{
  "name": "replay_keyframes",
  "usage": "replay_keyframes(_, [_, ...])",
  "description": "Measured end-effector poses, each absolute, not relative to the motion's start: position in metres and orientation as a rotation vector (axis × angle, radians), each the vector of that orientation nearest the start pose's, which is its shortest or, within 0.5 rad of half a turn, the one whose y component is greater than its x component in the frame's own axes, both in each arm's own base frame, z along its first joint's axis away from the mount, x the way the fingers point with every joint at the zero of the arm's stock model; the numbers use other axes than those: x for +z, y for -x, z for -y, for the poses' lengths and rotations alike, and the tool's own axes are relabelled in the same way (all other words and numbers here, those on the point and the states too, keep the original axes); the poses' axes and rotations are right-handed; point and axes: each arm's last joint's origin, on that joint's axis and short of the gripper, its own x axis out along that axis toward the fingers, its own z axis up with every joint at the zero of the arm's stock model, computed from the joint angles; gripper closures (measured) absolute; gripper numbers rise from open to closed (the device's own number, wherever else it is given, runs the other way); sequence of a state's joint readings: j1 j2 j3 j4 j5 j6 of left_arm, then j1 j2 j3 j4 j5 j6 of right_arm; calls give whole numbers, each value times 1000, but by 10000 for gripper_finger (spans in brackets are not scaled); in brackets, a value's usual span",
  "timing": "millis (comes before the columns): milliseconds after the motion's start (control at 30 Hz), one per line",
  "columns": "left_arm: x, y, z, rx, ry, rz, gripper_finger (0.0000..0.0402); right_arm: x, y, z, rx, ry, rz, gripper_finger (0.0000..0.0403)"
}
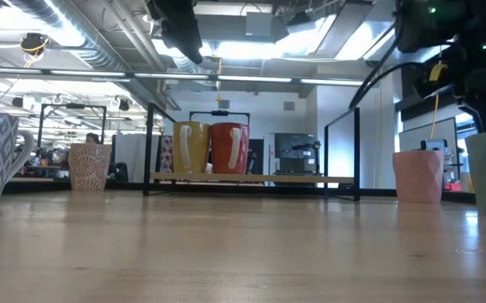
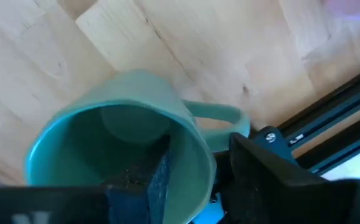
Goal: Place coffee mugs
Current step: Put the green mug on the shelf
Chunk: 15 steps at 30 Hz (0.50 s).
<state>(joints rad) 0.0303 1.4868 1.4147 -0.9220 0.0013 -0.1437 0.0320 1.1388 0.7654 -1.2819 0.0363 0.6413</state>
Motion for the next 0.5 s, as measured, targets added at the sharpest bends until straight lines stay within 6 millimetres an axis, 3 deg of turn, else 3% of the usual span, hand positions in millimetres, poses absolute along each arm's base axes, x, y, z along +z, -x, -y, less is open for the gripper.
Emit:
replay_keyframes(133, [328,-299,-9,87,126,-990,230,211,-154,-4,-518,-402,-1592,271])
replay_keyframes(433, [328,-299,-9,101,113,-989,230,212,-156,-4,-482,-396,-1581,384])
replay_keyframes(500, [328,-299,-9,92,95,-990,230,212,-157,-4,-458,-385,-1573,393])
